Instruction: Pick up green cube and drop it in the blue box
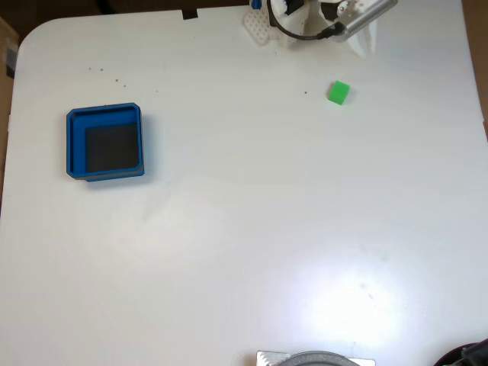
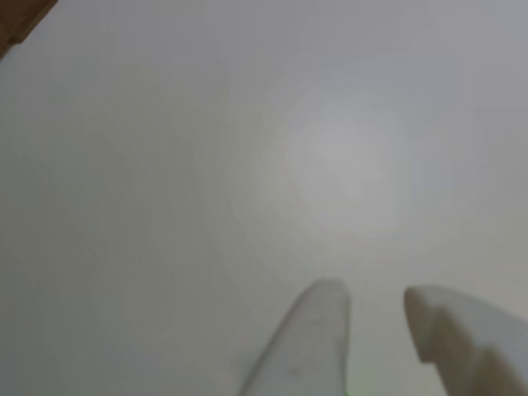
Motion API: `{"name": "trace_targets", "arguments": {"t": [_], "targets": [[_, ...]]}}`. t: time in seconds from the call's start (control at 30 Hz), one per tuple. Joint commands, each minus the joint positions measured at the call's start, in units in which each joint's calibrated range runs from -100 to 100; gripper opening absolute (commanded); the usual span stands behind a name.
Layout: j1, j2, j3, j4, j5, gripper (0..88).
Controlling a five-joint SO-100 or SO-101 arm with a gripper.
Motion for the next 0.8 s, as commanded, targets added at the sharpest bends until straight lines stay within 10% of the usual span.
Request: {"name": "trace_targets", "arguments": {"t": [0.0, 0.77], "targets": [[1.80, 0.29, -4.16, 0.26, 0.24, 2.0], [1.73, 1.80, -1.29, 5.80, 0.39, 2.0]]}}
